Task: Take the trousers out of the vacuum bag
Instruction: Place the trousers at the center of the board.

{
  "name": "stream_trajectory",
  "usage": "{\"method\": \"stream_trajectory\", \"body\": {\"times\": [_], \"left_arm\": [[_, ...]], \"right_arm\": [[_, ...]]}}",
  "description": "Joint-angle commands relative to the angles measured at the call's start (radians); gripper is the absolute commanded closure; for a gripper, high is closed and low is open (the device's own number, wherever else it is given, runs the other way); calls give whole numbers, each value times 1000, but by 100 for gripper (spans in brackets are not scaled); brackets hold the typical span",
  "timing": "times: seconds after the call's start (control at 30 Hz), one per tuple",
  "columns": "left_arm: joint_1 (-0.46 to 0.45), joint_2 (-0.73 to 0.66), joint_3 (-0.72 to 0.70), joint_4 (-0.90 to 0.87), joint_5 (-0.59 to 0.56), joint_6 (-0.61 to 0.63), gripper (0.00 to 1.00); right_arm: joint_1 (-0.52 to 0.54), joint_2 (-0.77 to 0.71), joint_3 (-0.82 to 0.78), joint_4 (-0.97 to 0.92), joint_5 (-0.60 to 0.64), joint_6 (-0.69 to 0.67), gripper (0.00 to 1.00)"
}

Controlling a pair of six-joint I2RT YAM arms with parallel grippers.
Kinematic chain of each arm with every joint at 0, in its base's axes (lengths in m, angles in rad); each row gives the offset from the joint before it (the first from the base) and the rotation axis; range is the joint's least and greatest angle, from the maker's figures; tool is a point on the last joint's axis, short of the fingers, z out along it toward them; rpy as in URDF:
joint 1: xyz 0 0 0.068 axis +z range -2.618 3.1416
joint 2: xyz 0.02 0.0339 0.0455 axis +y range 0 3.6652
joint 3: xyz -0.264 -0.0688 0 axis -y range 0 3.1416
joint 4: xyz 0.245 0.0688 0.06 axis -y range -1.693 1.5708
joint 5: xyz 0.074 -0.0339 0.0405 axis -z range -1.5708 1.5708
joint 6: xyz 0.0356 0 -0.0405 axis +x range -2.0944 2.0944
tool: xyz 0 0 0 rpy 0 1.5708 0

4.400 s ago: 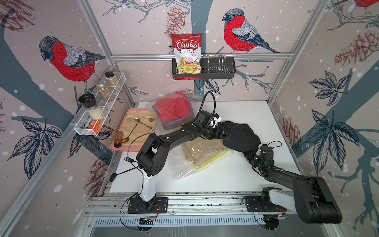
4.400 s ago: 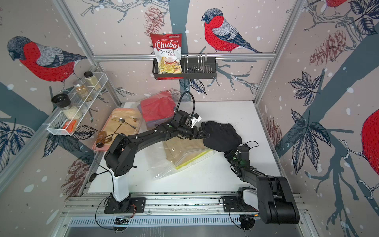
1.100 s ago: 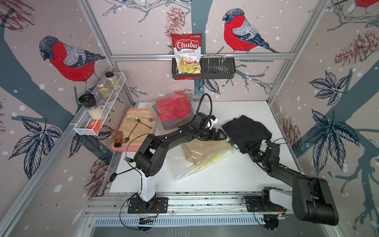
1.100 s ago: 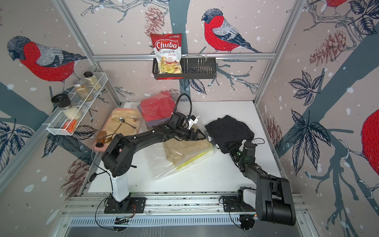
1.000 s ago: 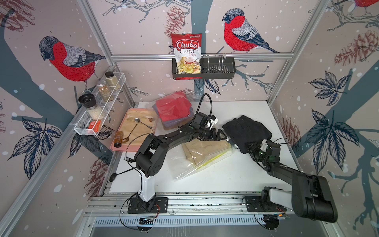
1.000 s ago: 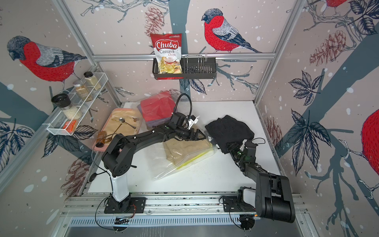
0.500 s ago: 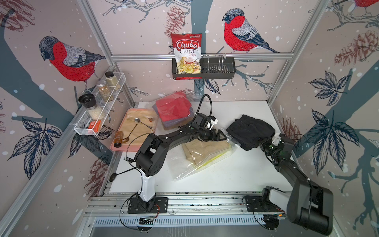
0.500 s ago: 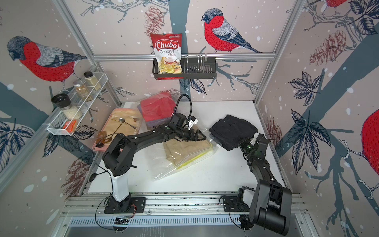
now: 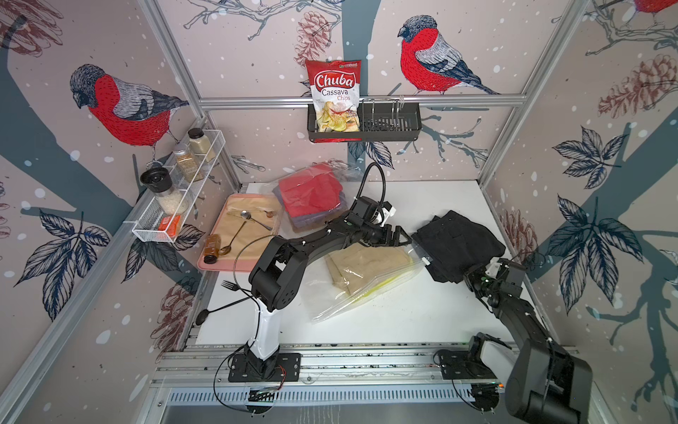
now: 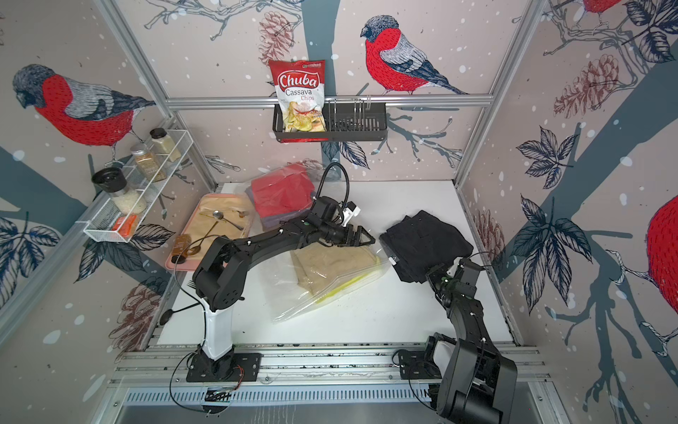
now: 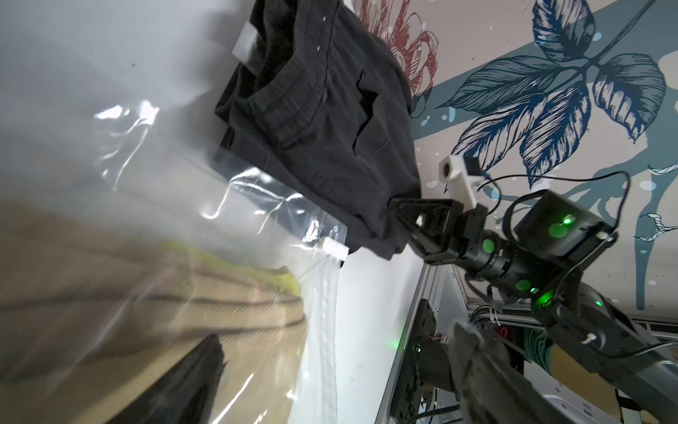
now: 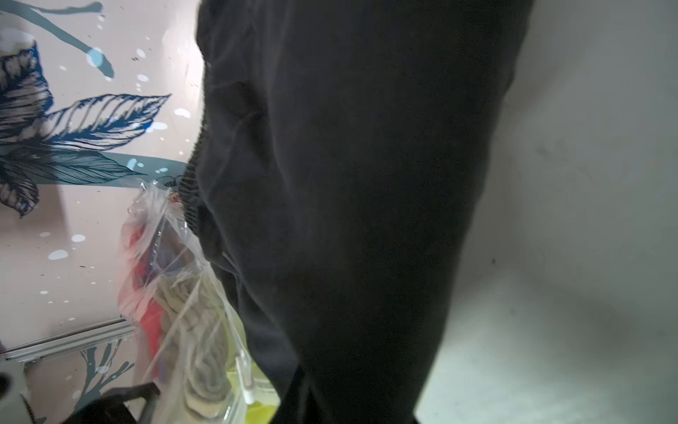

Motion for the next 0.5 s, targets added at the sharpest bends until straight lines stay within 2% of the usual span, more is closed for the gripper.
{"method": "stream_trajectory", "body": {"times": [0.0,0.07,0.17,0.27,0.47], "left_arm": [[-17,42,94,-28,22,6,2],[-32,84,161,-33,24,-5,2],[-56,132,227,-7,29,-33,2],[-77,163,259,77,39,-82,3],[-124,261,354,227,54,-180,5]], "right_arm": [[7,-54,-17,-26,-15,-6,53],[7,-104,-8,-51,9,-4,35],[5,-155,19,-95,82,-22,19],[-1,-175,56,-147,177,-54,12],[-41,-137,141,-132,259,-67,4]]}}
